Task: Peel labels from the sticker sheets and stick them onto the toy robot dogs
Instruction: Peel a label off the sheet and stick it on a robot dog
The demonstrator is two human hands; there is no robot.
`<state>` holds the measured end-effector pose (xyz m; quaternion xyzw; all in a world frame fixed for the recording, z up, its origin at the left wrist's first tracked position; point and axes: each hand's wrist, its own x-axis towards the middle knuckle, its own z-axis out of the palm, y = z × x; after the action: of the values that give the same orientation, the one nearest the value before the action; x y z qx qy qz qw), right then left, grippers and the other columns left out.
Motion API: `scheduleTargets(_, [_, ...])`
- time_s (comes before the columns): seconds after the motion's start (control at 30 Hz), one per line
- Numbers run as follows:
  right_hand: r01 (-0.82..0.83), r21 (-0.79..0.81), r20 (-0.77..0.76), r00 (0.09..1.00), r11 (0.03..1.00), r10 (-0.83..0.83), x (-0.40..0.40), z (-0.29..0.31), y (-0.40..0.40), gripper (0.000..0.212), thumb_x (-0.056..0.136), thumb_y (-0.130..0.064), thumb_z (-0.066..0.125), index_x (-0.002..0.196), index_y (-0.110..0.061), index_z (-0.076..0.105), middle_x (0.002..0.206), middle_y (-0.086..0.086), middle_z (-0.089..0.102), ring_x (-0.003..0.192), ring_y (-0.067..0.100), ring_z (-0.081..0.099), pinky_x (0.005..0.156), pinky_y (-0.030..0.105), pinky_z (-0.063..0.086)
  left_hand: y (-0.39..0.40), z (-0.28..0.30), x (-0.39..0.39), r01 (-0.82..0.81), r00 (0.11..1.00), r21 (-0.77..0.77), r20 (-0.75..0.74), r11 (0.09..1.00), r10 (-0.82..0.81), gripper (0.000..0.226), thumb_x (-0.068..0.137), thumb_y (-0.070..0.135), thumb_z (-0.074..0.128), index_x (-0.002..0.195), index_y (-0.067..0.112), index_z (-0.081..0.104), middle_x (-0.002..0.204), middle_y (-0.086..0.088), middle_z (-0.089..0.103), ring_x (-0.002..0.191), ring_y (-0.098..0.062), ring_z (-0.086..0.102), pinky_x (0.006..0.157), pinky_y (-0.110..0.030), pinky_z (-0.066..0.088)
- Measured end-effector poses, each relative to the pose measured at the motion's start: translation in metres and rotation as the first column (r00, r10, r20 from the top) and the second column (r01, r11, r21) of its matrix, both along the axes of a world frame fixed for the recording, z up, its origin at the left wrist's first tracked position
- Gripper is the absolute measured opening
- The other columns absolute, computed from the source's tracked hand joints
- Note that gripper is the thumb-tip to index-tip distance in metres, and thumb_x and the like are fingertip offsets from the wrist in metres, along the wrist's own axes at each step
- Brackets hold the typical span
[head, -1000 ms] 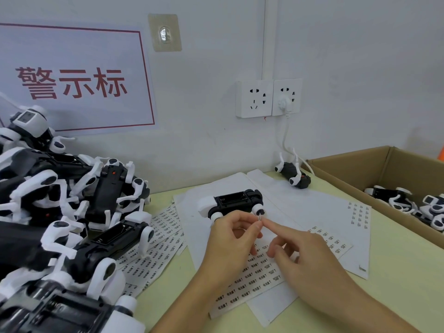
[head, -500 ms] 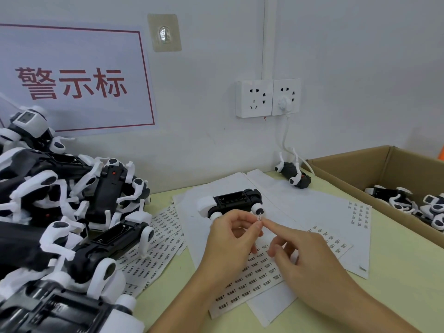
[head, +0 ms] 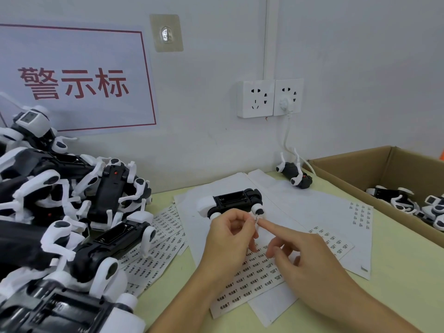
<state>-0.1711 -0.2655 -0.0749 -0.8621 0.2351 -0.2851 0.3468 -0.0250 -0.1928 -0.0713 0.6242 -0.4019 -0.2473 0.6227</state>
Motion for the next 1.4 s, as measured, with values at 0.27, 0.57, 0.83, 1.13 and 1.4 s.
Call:
scheduleTargets(0.27, [0.018,-0.033,-0.013,1.000,0.999,-0.019,-0.001,0.003,0.003,0.058,0.093,-0.011,0.054,0.122,-0.062,0.053,0.084,-0.018,0.067,0.059,0.008,0.056,0.051,0.011,0.040,0.000,-0.001,0.000,0.008,1.000,0.005,0.024,1.000,-0.009,0.019,0.095,0.013,0.058,0.077,0.018,0.064,0.061,0.003,0.061,0.051,-0.009,0.054,0.050,-0.018,0.043])
scheduleTargets(0.57, [0.108,0.050,-0.021,0.994,0.993,-0.108,0.001,0.000,0.000,0.046,0.094,-0.015,0.053,0.122,-0.052,0.055,0.080,-0.017,0.068,0.064,0.007,0.062,0.054,0.017,0.048,0.000,0.000,-0.002,0.034,0.998,0.000,0.048,0.999,-0.034,0.019,0.094,0.010,0.057,0.077,0.016,0.062,0.061,0.003,0.059,0.051,-0.009,0.054,0.050,-0.022,0.045])
scheduleTargets(0.83, [0.174,0.277,0.138,0.966,0.945,-0.218,0.001,0.010,-0.003,0.016,0.092,-0.019,0.067,0.081,-0.029,0.073,0.067,-0.007,0.071,0.052,0.007,0.065,0.045,0.012,0.042,-0.001,-0.003,-0.004,0.138,0.981,0.033,0.130,0.990,-0.142,0.022,0.095,0.010,0.059,0.075,0.019,0.063,0.058,0.010,0.059,0.051,-0.008,0.053,0.056,-0.023,0.049])
scheduleTargets(1.13, [0.238,0.280,0.122,0.952,0.930,-0.280,0.001,0.011,-0.004,0.018,0.089,-0.017,0.071,0.073,-0.024,0.074,0.061,-0.006,0.069,0.048,0.006,0.063,0.044,0.011,0.041,-0.001,-0.003,-0.007,0.114,0.972,0.072,0.200,0.991,-0.126,0.020,0.091,0.013,0.060,0.074,0.021,0.065,0.057,0.010,0.059,0.055,-0.007,0.054,0.060,-0.028,0.051])
scheduleTargets(1.4, [0.296,0.273,0.147,0.928,0.916,-0.343,-0.002,0.012,-0.011,0.017,0.089,-0.017,0.070,0.073,-0.023,0.074,0.063,-0.007,0.070,0.050,0.006,0.063,0.050,0.010,0.044,0.007,-0.003,-0.020,0.023,0.438,-0.131,0.892,0.991,0.108,0.030,0.082,0.029,0.046,0.056,0.017,0.036,0.044,0.004,0.036,0.039,-0.016,0.030,0.042,-0.028,0.024])
